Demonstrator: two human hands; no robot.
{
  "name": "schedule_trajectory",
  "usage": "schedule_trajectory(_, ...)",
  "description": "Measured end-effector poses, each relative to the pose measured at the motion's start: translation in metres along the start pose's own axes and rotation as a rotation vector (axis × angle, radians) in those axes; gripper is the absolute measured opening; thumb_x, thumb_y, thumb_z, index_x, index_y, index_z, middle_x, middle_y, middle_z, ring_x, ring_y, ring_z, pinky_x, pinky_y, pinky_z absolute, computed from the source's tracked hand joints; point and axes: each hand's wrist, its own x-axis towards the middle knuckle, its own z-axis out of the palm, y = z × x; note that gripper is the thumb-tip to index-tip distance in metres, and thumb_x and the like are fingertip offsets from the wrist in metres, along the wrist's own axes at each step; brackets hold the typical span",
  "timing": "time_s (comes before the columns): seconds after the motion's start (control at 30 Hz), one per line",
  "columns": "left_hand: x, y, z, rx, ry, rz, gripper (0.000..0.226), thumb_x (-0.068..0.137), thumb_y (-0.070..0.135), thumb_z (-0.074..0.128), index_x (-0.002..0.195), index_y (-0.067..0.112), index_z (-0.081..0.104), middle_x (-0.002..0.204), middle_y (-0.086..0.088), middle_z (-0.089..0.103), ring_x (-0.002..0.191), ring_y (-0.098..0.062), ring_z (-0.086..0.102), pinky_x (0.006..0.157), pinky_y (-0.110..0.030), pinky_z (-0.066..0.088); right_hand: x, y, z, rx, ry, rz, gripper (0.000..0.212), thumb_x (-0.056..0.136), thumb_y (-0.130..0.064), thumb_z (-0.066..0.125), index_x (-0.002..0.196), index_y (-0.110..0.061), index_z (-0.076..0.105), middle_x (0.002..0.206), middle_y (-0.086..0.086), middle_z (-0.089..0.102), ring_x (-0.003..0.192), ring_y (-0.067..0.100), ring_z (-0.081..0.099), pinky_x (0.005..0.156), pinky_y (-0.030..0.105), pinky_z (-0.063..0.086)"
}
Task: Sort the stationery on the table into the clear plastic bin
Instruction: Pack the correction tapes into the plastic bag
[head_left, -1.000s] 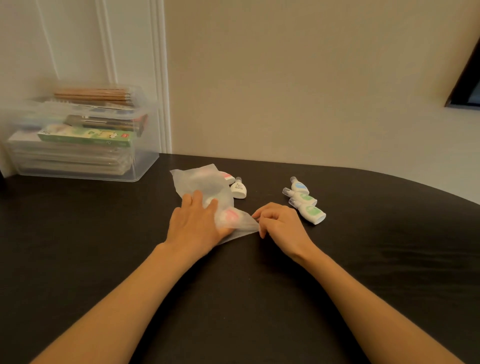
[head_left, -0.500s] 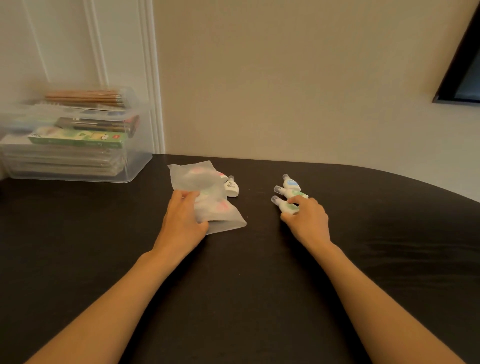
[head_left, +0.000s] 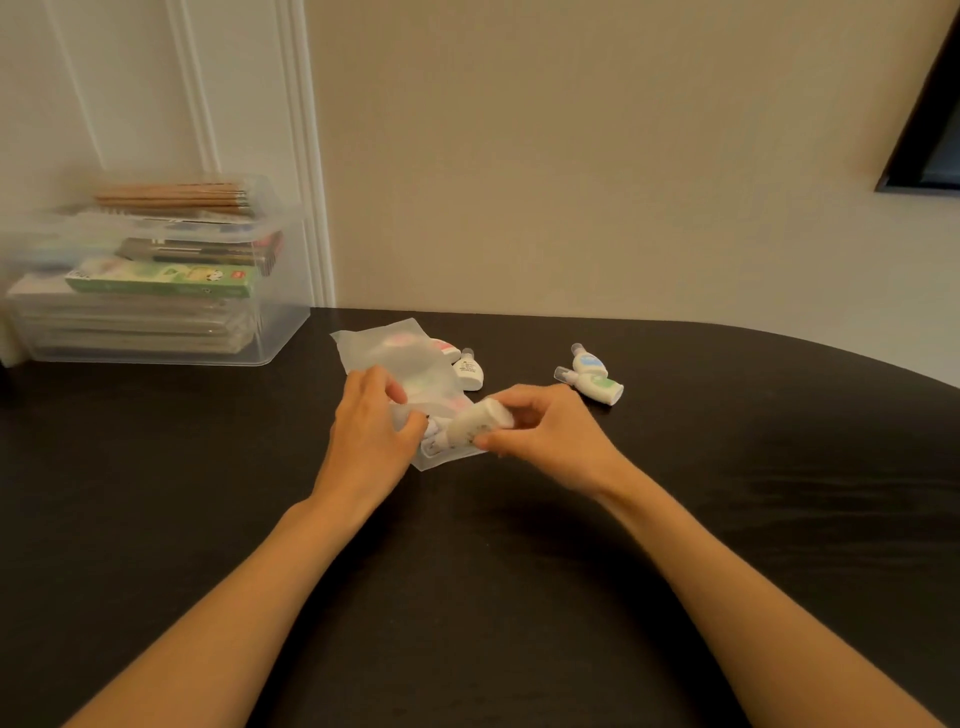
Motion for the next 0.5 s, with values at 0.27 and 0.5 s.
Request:
schedule_trajectory(0.27, 0.0, 0.002, -0.003, 0.091, -0.035, -0.065, 0.018, 0.086, 0.026, 0.061, 0.091, 0.015, 0.048, 0.089, -0.002, 0.051, 0.075, -0.014, 0.05, 0.059, -0.025, 0.042, 0.002, 0.008, 0.009, -0.757, 0.116, -0.303, 0.015, 0.093, -0.014, 0.051, 0.101, -0.002, 0.057, 0.105, 0.009, 0.046, 0.072, 0.021, 0.047, 0.064, 0.033, 0.044)
schedule_trajectory(0.5, -0.004, 0.002, -0.005, 0.09, -0.079, -0.006, 0.018, 0.09, 0.017, 0.054, 0.105, 0.019, 0.045, 0.081, -0.001, 0.055, 0.073, -0.013, 0.055, 0.061, -0.027, 0.047, 0.007, 0.008, 0.026, -0.73, 0.011, -0.213, 0.017, 0.094, -0.011, 0.045, 0.104, -0.001, 0.055, 0.114, 0.008, 0.042, 0.081, 0.023, 0.05, 0.075, 0.038, 0.046)
